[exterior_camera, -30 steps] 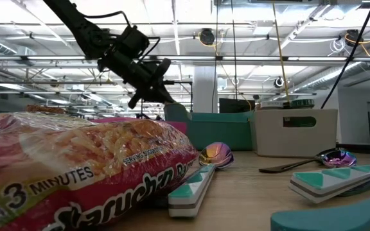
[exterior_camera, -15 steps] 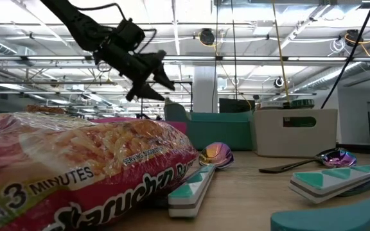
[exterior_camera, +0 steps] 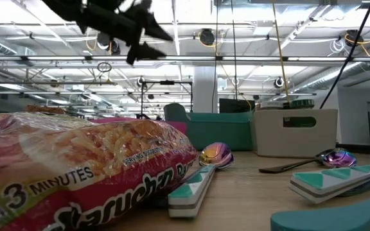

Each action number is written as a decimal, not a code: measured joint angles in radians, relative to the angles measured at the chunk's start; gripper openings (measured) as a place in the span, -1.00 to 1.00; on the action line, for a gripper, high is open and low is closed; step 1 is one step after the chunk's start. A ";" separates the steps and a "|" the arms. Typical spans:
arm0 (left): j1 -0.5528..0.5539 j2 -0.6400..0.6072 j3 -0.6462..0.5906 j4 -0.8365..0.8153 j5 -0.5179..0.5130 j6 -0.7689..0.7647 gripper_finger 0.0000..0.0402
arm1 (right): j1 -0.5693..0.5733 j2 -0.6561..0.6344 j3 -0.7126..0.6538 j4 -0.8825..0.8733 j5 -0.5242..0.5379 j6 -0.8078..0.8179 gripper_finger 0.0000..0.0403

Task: Pick & Place Food Item
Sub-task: Put the blue noodle pack into the green bin

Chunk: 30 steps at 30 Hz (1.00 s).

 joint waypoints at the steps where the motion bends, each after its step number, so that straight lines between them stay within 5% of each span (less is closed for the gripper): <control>1: -0.030 -0.017 -0.018 0.033 -0.014 0.014 0.42 | 0.051 0.000 0.000 0.051 0.001 -0.034 0.02; 5: -0.135 -0.072 -0.130 0.210 -0.100 0.050 0.42 | 0.226 0.000 0.000 0.116 0.004 -0.063 0.05; 14: -0.199 -0.084 -0.300 0.370 -0.181 -0.028 0.42 | 0.429 0.021 0.000 0.003 -0.041 0.265 0.05; 16: -0.199 -0.078 -0.312 0.368 -0.182 -0.045 0.42 | 0.431 0.022 0.000 -0.064 -0.181 0.361 0.05; 22: -0.201 -0.078 -0.317 0.368 -0.173 -0.067 0.42 | 0.264 0.032 0.000 -0.262 -0.878 0.669 0.04; 30: -0.203 -0.078 -0.317 0.350 -0.172 -0.063 0.42 | 0.039 0.037 0.000 -0.849 -1.160 1.304 0.00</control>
